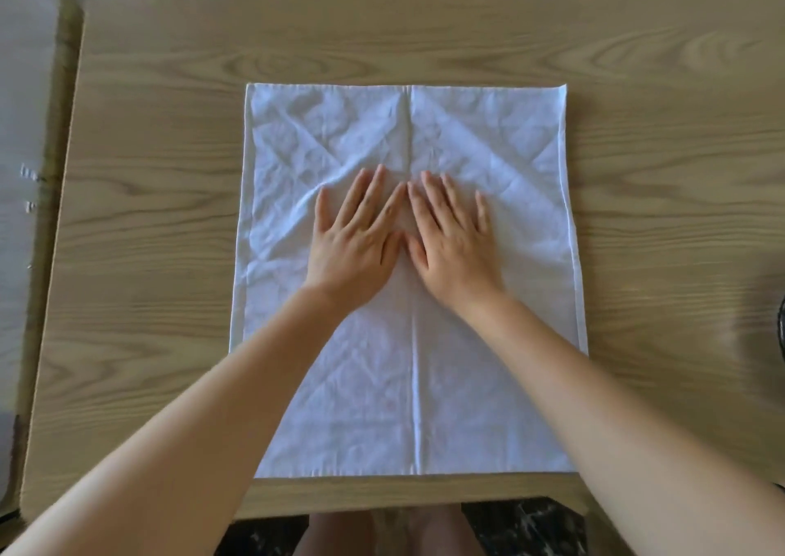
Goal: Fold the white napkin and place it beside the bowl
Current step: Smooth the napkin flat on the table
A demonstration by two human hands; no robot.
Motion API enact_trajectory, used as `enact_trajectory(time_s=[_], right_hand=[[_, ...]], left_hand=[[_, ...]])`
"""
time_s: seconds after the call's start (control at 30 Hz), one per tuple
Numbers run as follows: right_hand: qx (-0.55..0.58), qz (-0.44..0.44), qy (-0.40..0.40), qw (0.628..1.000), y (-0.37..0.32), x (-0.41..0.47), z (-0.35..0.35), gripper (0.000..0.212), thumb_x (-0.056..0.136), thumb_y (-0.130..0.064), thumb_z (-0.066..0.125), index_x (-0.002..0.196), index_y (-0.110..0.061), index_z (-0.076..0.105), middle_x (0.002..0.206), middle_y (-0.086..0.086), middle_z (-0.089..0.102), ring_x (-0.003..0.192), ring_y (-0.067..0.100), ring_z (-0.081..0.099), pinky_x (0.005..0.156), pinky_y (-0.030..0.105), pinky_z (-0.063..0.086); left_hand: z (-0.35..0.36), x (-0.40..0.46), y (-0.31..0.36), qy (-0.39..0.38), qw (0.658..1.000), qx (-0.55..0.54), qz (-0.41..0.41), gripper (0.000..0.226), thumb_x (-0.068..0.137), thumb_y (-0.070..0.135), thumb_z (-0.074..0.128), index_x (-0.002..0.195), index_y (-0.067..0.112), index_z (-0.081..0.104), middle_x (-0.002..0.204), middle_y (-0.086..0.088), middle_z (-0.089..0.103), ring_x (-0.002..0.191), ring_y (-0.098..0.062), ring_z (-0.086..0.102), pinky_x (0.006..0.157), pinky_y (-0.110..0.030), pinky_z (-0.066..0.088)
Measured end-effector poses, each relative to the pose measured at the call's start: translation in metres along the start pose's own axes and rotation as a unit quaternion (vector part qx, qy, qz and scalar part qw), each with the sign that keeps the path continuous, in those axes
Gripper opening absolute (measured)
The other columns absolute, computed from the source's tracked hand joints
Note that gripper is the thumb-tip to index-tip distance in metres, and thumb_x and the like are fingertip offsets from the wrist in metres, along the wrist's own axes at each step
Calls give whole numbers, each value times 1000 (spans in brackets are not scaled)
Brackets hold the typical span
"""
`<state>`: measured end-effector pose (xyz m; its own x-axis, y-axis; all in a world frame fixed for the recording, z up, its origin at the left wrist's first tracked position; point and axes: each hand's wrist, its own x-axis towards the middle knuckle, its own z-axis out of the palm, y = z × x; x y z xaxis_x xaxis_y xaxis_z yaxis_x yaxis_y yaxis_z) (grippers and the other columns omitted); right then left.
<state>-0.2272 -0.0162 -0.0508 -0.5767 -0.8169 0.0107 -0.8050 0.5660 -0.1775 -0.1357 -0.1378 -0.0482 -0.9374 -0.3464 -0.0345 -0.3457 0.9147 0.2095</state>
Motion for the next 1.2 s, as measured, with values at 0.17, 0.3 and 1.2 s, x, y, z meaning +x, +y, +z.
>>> enact_trajectory(time_s=[0.17, 0.3, 1.2], right_hand=[[-15, 5, -3, 1000, 26, 51, -3, 62, 85, -45, 31, 143, -23, 32, 152, 7, 29, 140, 26, 25, 109, 58, 16], [-15, 6, -26, 1000, 66, 76, -13, 67, 85, -50, 22, 146, -23, 23, 155, 7, 19, 143, 24, 15, 113, 52, 10], [-53, -236, -171, 955, 124, -138, -45, 70, 93, -59, 15, 147, -15, 14, 156, 4, 7, 144, 19, 3, 113, 52, 4]], left_hand=[[-8, 49, -29, -27, 999, 35, 9, 69, 85, 60, 22, 148, 34, 15, 158, -1, 11, 145, -20, 7, 114, -51, 5], [-20, 66, -70, -25, 998, 50, 5, 78, 78, 68, 23, 148, 35, 14, 159, -5, 6, 145, -20, 4, 115, -51, 3], [21, -37, 104, -3, 999, -42, -27, 64, 87, 50, 34, 145, 23, 33, 154, -10, 25, 143, -26, 20, 111, -58, 9]])
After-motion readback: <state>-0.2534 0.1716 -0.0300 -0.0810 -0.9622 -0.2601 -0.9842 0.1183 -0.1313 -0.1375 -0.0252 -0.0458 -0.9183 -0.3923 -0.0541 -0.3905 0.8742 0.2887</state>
